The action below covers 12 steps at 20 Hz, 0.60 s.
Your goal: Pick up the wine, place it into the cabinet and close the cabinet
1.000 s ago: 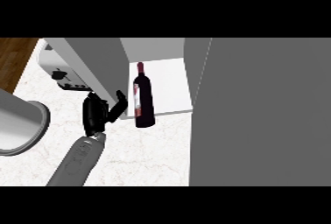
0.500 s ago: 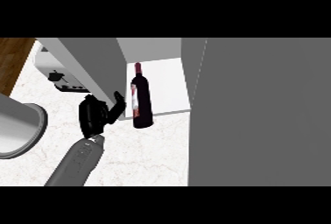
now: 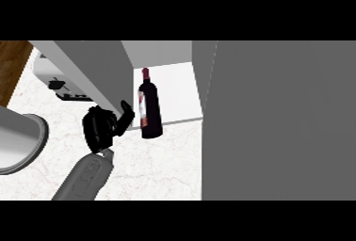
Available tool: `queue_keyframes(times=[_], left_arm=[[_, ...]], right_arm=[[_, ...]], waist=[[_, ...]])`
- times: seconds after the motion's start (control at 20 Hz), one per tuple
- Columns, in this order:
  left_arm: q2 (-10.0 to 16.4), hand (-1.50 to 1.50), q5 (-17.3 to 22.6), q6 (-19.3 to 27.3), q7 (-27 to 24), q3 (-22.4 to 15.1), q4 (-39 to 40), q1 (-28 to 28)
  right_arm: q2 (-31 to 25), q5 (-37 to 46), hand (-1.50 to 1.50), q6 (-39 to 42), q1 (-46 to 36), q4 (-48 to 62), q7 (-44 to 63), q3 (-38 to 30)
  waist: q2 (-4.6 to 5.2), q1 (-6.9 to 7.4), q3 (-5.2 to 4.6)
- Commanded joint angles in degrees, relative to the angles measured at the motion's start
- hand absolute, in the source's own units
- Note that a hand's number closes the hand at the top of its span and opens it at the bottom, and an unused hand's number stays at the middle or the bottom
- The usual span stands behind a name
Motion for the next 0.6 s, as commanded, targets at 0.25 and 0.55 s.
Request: queue_keyframes(times=[0.25,0.55], left_arm=[[-3.9,-1.5,-6.3,-4.5,8.4,-2.7,9.1,-12.5],[-2.5,-1.5,-10.5,-4.7,11.3,-2.9,9.2,-10.9]], right_arm=[[-0.7,-3.1,-1.5,0.1,0.3,-1.3,0.9,-1.7],[-1.3,-3.3,-1.5,1.2,-0.2,-1.3,0.8,-0.9]], waist=[[2.05,-2.91,-1.05],[2.31,-3.56,-1.05]])
